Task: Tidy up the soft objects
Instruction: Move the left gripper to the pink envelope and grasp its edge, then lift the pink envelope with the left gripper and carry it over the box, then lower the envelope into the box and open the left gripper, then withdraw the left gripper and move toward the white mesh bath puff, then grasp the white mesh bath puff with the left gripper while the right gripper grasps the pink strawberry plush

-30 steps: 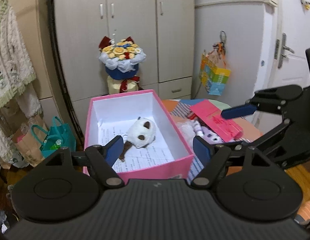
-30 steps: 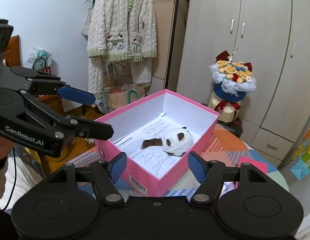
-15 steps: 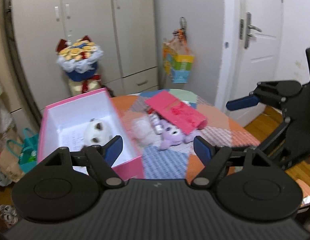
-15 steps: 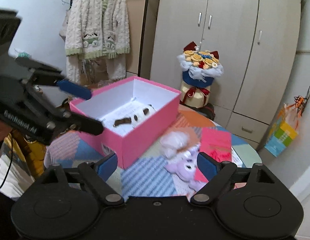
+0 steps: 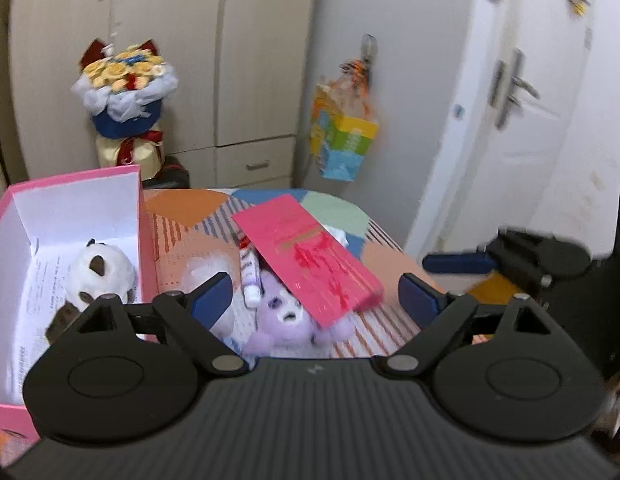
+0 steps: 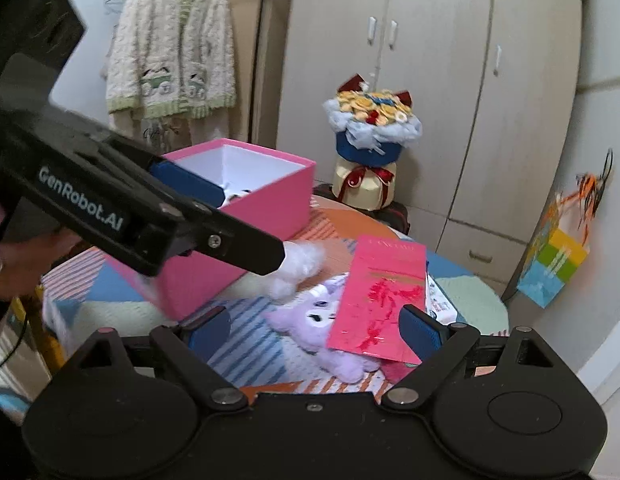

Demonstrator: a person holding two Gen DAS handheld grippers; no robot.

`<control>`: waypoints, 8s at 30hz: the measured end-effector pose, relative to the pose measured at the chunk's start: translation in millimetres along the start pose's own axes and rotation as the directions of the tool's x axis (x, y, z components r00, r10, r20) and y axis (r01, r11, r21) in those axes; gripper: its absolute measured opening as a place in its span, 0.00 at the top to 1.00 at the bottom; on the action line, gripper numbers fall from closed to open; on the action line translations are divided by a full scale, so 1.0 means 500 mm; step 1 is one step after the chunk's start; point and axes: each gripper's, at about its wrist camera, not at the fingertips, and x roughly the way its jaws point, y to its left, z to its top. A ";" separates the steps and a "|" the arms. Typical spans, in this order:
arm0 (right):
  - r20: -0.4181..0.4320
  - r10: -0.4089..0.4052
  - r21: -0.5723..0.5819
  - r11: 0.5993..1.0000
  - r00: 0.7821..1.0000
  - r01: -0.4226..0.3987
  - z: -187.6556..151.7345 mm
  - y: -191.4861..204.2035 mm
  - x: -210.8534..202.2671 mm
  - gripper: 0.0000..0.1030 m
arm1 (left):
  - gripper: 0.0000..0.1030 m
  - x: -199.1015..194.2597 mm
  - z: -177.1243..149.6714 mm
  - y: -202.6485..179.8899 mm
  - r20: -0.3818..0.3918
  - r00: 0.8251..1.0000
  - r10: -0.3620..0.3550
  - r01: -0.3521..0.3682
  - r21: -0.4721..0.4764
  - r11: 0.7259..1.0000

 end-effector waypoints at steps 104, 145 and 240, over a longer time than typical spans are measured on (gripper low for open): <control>-0.036 0.165 0.137 0.978 0.986 -0.159 0.137 0.272 0.027 0.09 | 0.66 -0.286 -0.072 0.167 0.010 0.986 0.165 -0.160 -0.200 0.967; -0.363 0.425 0.369 0.883 0.829 -0.290 0.283 0.277 0.502 0.06 | 0.53 -0.046 0.044 0.491 -0.147 0.913 0.381 -0.407 -0.243 0.881; -0.098 0.032 0.369 0.929 0.995 0.006 -0.126 -0.211 0.201 0.32 | 0.51 0.281 -0.061 0.009 -0.018 0.831 0.555 -0.535 0.243 0.809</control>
